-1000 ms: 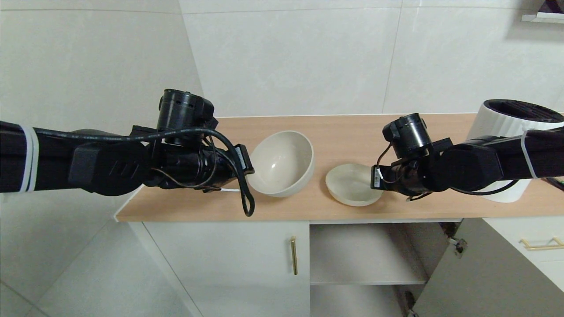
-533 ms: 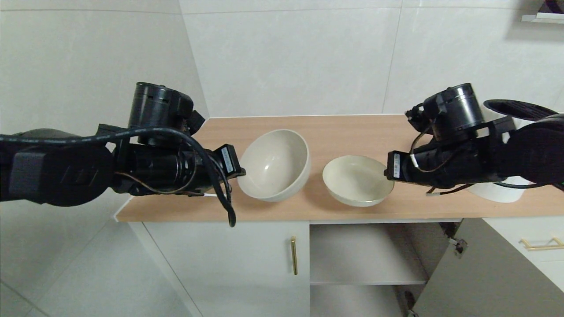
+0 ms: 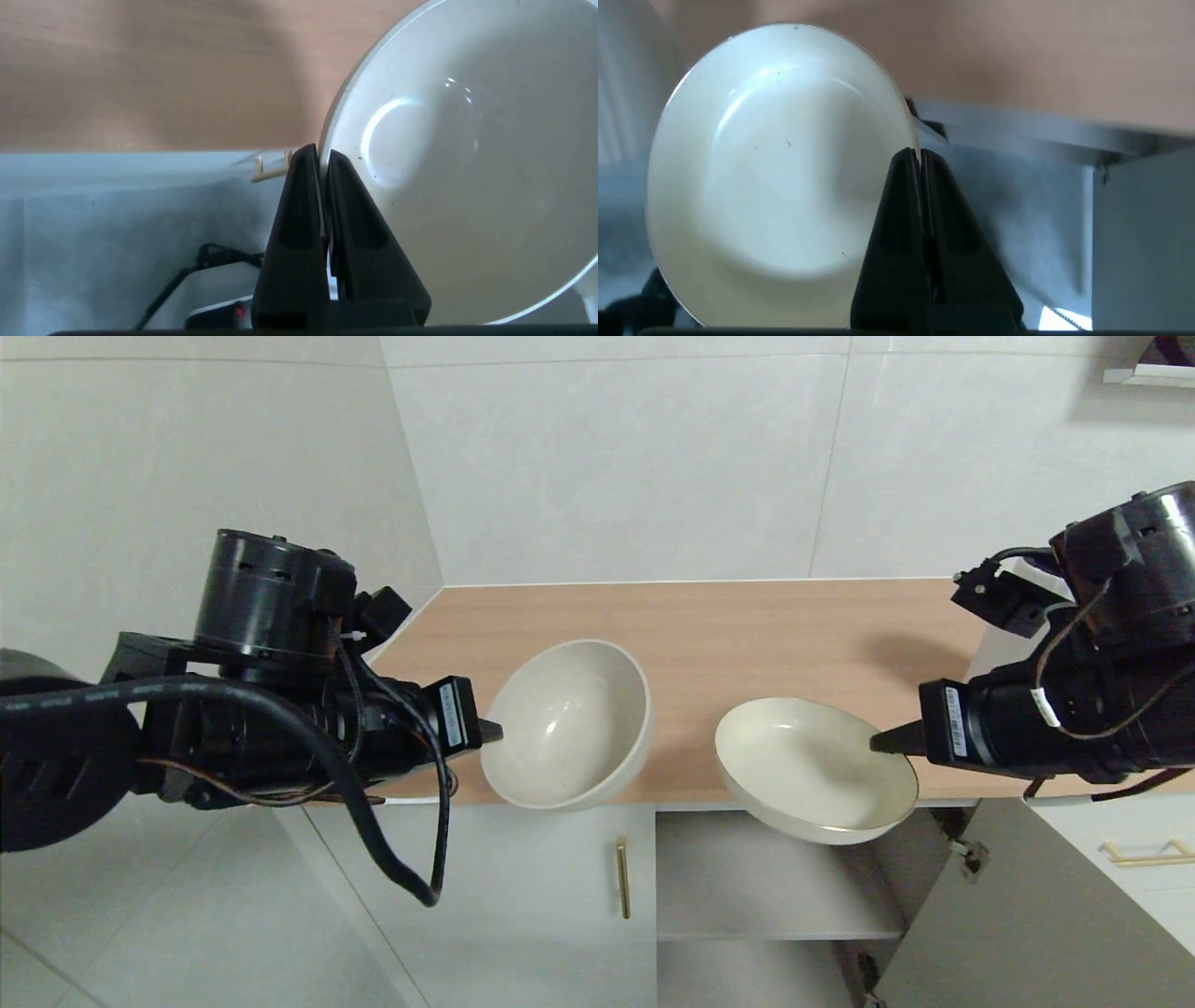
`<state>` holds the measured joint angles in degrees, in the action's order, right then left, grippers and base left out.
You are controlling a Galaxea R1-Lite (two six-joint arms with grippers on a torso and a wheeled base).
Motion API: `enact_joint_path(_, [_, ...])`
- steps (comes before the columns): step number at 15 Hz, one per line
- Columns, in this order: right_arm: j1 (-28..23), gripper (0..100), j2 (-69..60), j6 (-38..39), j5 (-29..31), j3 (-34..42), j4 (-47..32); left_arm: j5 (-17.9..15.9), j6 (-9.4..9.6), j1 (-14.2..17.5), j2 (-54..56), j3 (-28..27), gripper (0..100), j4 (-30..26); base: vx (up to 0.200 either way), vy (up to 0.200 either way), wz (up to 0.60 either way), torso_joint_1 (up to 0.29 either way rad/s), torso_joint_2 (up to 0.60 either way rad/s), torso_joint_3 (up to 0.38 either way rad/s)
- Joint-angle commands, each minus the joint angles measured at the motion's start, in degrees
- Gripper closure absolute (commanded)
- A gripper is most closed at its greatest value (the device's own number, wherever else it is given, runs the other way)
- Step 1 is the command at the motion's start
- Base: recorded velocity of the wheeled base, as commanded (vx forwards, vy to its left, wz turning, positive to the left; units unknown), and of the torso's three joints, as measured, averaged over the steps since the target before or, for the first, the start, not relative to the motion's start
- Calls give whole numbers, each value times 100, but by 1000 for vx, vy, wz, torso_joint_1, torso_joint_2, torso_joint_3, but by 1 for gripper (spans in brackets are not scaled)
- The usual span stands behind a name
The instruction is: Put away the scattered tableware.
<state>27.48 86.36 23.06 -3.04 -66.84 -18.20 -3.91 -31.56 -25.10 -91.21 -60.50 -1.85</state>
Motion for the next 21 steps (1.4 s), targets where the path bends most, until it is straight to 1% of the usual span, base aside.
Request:
enact_joint_path(1, [3, 100, -277, -56, 5, 330, 45, -39, 106, -4, 147, 135, 100, 1, 0, 0, 0, 0, 0, 0])
enact_joint_path(4, [3, 100, -251, -153, 14, 514, 53, -57, 115, -21, 147, 144, 100, 1, 0, 0, 0, 0, 0, 0])
enact_joint_path(8, [3, 100, -216, -153, 14, 541, 53, -57, 124, -127, 103, 188, 100, 1, 0, 0, 0, 0, 0, 0])
enact_joint_path(12, [3, 100, -119, -162, 22, 541, 45, -57, 124, -127, 86, 188, 100, 1, 0, 0, 0, -8, 19, 14])
enact_joint_path(15, [3, 100, -119, -162, 31, 549, 53, -57, 115, -127, 7, 179, 100, 10, 0, 0, 0, -146, 351, 212])
enact_joint_path(21, [3, 100, -93, -162, 31, 558, 45, -57, 124, -127, 24, 179, 100, 10, 0, 0, 0, -187, 478, 284])
